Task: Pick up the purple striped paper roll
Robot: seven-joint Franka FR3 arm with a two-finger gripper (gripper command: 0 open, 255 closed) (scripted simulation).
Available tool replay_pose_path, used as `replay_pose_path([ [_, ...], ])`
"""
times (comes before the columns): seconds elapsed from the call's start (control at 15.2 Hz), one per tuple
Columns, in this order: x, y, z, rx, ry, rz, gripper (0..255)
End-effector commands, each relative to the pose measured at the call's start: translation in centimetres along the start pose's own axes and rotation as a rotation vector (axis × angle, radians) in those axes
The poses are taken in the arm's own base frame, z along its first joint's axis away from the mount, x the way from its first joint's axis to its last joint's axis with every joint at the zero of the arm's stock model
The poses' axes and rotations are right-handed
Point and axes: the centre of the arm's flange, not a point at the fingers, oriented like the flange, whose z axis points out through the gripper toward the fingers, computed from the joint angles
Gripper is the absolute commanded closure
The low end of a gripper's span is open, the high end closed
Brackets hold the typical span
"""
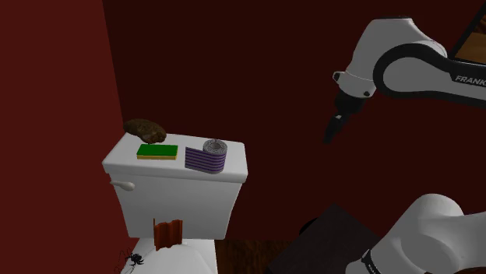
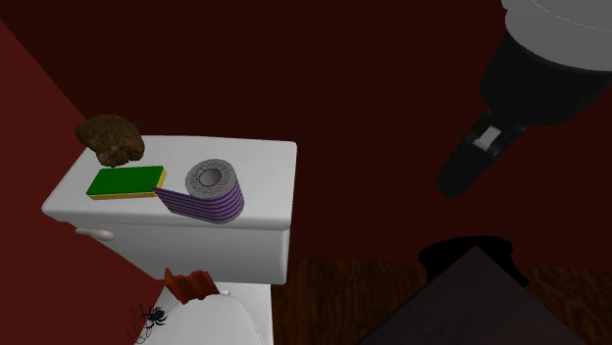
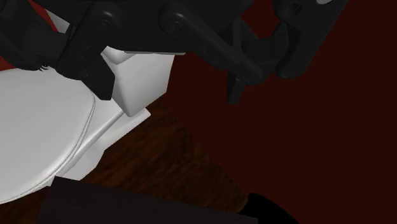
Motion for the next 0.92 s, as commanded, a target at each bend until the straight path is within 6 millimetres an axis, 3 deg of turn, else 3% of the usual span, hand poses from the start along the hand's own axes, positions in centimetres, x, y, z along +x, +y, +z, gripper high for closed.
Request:
replay_pose_path([
  [0.0, 0.0, 0.0, 0.0, 0.000, 0.000, 0.000, 0],
  [0.86, 13.8, -8.6, 4.0, 0.059, -0.007, 0.054, 0],
])
